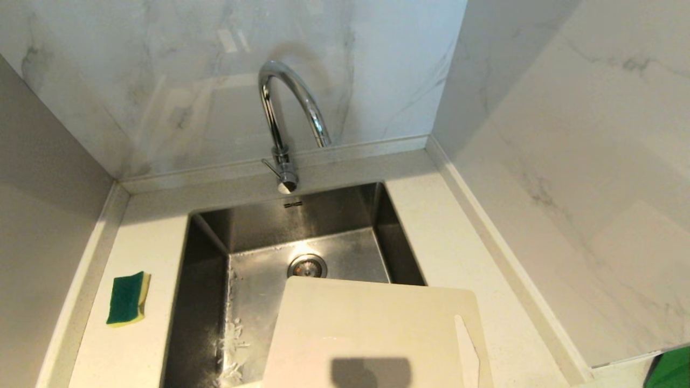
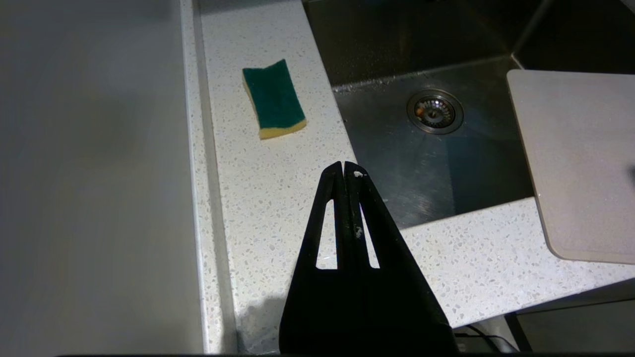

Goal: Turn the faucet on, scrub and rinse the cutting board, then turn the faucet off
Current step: Turn on the tap

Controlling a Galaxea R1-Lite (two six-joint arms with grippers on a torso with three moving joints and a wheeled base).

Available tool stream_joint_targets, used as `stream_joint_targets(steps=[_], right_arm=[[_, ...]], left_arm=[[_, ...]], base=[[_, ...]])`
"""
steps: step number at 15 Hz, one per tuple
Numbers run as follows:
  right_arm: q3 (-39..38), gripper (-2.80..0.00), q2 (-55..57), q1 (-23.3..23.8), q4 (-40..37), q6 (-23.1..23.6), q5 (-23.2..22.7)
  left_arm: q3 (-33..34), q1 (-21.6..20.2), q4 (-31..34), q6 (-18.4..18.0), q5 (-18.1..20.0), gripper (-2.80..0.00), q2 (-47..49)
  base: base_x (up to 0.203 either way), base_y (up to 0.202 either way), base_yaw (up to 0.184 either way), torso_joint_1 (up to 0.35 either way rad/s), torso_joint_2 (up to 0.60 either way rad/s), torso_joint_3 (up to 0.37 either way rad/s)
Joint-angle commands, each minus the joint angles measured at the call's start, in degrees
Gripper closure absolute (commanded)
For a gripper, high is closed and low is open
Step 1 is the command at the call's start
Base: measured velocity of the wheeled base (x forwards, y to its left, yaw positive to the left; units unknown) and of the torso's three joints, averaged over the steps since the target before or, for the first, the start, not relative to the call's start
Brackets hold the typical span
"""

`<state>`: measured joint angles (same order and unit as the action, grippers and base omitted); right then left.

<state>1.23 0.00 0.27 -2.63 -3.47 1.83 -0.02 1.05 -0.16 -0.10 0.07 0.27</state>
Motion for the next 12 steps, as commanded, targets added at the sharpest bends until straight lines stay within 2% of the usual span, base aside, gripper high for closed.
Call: stream_joint_targets(steps=[1,12], right_arm=[[0.0,0.0,0.0,0.0,0.0,0.0,0.0],[0.0,0.0,0.0,0.0,0.0,0.0,0.0]], left_arm=[[0.0,0.0,0.0,0.0,0.0,0.0,0.1],[-0.2,0.0,0.5,0.2,-0.1,0.0,0.1]], base=[[0.0,0.0,0.0,0.0,0.0,0.0],[0.0,0.0,0.0,0.0,0.0,0.0]])
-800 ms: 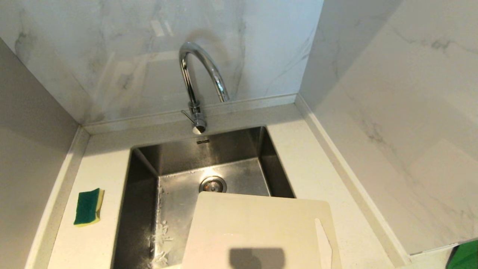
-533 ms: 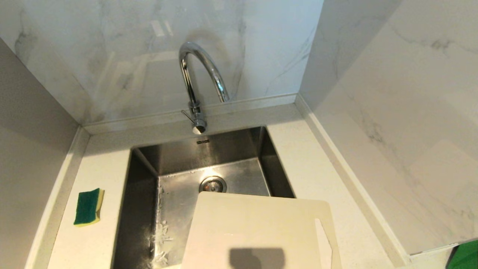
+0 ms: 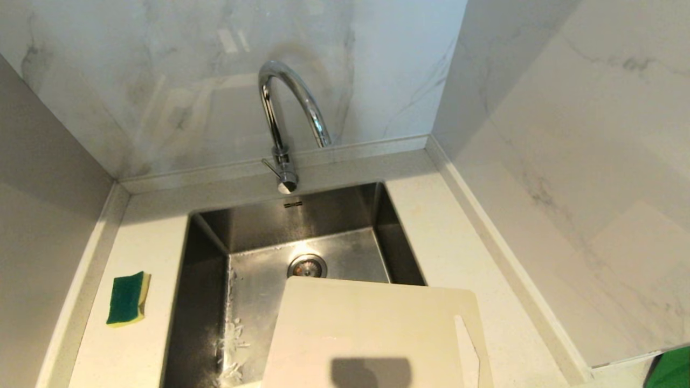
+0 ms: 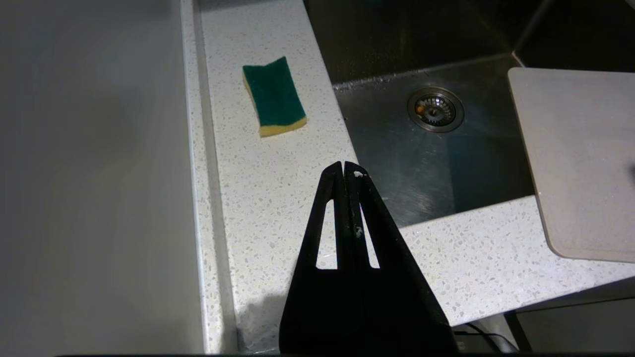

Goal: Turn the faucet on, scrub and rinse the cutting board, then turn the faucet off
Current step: Turn on the tap

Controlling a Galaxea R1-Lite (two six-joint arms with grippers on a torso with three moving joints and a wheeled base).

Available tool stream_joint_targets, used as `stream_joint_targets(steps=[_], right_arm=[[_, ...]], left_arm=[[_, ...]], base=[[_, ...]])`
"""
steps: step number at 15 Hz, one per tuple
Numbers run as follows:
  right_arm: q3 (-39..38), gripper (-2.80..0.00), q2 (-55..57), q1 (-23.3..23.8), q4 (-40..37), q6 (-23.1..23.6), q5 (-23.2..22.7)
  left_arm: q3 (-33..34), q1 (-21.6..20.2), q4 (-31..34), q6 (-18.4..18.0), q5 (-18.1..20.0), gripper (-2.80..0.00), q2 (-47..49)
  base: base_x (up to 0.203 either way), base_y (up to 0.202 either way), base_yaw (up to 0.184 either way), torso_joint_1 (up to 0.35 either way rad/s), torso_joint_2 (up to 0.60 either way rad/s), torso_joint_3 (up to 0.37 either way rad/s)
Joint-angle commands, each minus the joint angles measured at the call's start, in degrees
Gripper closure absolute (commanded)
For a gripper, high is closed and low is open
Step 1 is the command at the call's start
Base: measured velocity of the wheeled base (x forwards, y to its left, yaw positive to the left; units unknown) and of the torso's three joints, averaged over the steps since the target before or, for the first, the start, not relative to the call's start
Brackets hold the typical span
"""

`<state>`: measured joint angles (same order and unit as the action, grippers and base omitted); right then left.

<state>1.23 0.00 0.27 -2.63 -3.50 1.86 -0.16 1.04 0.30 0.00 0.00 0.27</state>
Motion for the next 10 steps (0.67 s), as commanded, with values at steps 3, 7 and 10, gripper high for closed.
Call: stream_joint_targets(steps=[3,7,10], right_arm=[[0.0,0.0,0.0,0.0,0.0,0.0,0.0],[0.0,0.0,0.0,0.0,0.0,0.0,0.0],[0.0,0.0,0.0,0.0,0.0,0.0,0.0]], left_arm=[[0.0,0.0,0.0,0.2,0.0,0.0,0.1],[-0.2,0.0,0.1,0.1,0.0,0.0,0.1],[-0.7,0.0,1.6,0.0,-0.2,0.0,0.2]], base=[[0.0,0.0,0.0,0.0,0.0,0.0],[0.0,0.0,0.0,0.0,0.0,0.0],[0.0,0.0,0.0,0.0,0.0,0.0]])
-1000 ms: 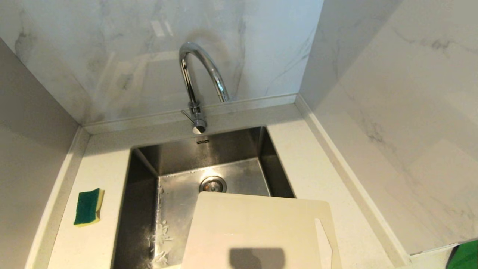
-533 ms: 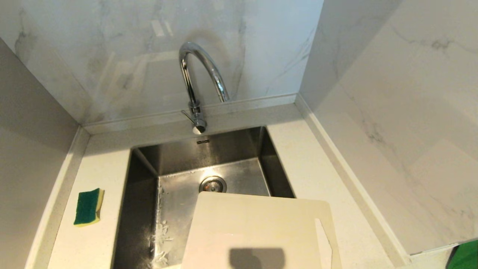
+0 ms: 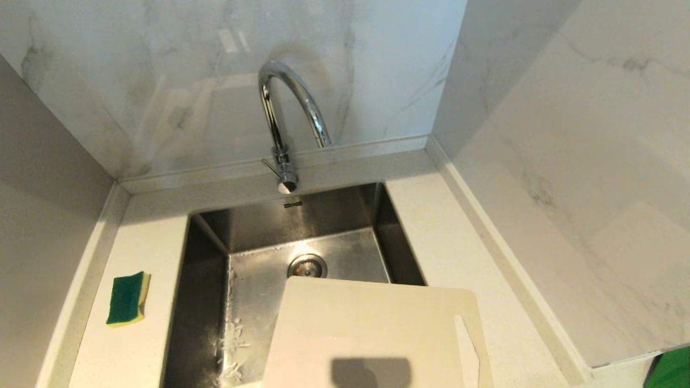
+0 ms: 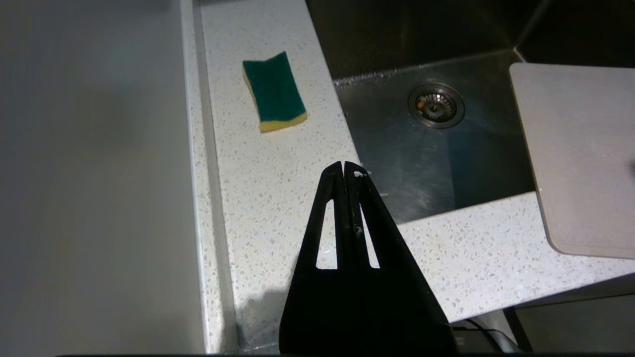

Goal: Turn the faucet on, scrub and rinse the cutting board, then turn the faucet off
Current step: Turn on the tap

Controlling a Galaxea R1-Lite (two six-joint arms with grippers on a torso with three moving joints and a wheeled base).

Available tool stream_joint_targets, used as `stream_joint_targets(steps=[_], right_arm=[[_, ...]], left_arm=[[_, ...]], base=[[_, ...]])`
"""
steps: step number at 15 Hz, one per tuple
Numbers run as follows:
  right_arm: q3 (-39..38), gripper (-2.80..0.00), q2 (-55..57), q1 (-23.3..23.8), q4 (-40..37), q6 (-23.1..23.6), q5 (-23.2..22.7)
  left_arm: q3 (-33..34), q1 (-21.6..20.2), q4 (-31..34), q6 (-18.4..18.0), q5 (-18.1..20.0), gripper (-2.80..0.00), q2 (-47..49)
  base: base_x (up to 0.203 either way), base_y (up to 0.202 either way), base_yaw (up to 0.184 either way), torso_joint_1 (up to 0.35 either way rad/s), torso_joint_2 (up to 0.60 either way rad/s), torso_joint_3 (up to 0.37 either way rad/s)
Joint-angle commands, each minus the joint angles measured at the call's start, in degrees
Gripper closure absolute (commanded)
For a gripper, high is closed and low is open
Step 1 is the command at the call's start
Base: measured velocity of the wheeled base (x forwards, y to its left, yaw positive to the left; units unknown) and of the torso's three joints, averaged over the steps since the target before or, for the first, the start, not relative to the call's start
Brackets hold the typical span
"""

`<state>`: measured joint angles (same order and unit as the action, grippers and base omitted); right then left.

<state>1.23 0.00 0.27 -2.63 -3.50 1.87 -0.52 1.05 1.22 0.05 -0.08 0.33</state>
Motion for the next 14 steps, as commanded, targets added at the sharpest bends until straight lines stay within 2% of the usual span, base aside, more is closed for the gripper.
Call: stream_joint_targets(steps=[1,4,6,11,14], right_arm=[[0.0,0.0,0.0,0.0,0.0,0.0,0.0],[0.0,0.0,0.0,0.0,0.0,0.0,0.0],[0.0,0.0,0.0,0.0,0.0,0.0,0.0],[0.0,0.0,0.0,0.0,0.0,0.0,0.0],[0.0,0.0,0.0,0.0,0.0,0.0,0.0]], left_arm=[[-1.6,0.0,1.8,0.0,-0.2,0.0,0.3],[-12.7,0.0,11.3,0.4,1.3,0.0,6.2],[-17.3,0.0,15.0,0.2,7.7,0.0,12.7],[-28.1,0.1,13.7,0.1,16.7,0.0,32.4],[-35.1,0.2,9.6,0.1,18.9,0.0,45.7]], base=[[0.0,0.0,0.0,0.0,0.0,0.0],[0.0,0.0,0.0,0.0,0.0,0.0],[0.0,0.0,0.0,0.0,0.0,0.0],[0.0,0.0,0.0,0.0,0.0,0.0],[0.0,0.0,0.0,0.0,0.0,0.0]])
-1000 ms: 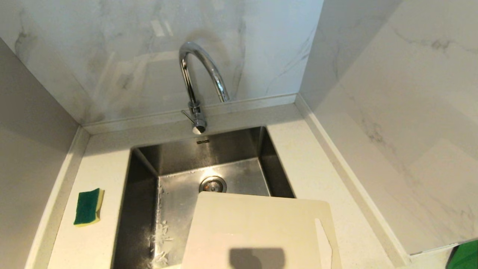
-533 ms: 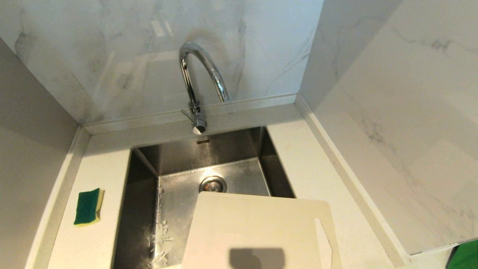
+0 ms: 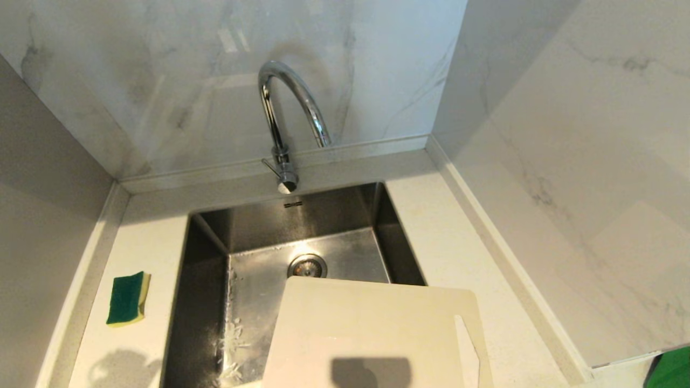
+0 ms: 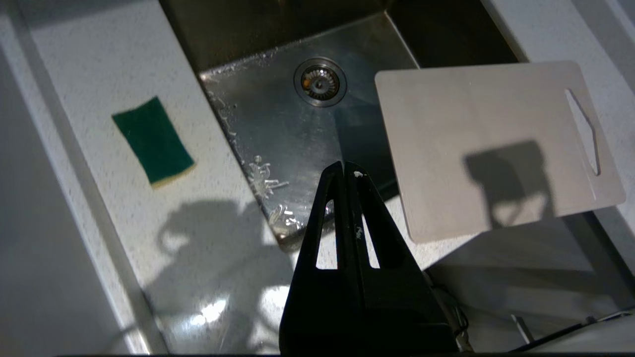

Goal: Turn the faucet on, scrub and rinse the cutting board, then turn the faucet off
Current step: Turn on the tap

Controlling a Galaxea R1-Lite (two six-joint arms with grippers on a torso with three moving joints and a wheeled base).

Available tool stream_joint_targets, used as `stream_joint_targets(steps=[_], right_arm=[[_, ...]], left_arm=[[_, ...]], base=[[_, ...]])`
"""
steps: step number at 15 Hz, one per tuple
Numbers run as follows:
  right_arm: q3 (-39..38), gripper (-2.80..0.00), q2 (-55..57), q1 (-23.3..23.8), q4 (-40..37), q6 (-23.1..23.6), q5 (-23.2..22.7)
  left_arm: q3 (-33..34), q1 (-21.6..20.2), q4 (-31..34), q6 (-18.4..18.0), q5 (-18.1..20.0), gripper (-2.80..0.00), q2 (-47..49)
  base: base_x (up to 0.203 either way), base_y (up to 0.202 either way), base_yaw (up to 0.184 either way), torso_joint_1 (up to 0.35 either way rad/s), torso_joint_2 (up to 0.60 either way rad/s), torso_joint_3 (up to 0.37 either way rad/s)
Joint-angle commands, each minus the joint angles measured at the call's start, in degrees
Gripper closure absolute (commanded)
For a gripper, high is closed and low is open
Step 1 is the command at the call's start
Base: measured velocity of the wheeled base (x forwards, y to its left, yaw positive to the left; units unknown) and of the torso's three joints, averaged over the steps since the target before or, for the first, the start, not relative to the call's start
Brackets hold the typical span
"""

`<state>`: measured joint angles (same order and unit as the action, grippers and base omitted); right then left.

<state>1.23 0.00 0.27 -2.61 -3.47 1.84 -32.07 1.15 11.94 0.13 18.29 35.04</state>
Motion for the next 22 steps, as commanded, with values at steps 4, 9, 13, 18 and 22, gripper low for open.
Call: stream_joint_targets(steps=[4,9,13,18,22], right_arm=[[0.0,0.0,0.0,0.0,0.0,0.0,0.0],[0.0,0.0,0.0,0.0,0.0,0.0,0.0],[0.0,0.0,0.0,0.0,0.0,0.0,0.0],[0.0,0.0,0.0,0.0,0.0,0.0,0.0],[0.0,0.0,0.0,0.0,0.0,0.0,0.0]], left_arm=[[-16.8,2.0,-5.1,0.5,1.4,0.0,29.2],[-35.5,6.4,-6.1,10.5,0.8,0.0,49.8],[-45.4,7.5,-12.4,16.0,0.0,0.0,65.3],[-54.7,8.0,-18.4,18.8,-4.3,0.0,77.0],[-59.8,7.8,-18.4,19.0,-4.4,0.0,80.9]], base=[[0.0,0.0,0.0,0.0,0.0,0.0],[0.0,0.0,0.0,0.0,0.0,0.0],[0.0,0.0,0.0,0.0,0.0,0.0],[0.0,0.0,0.0,0.0,0.0,0.0],[0.0,0.0,0.0,0.0,0.0,0.0]])
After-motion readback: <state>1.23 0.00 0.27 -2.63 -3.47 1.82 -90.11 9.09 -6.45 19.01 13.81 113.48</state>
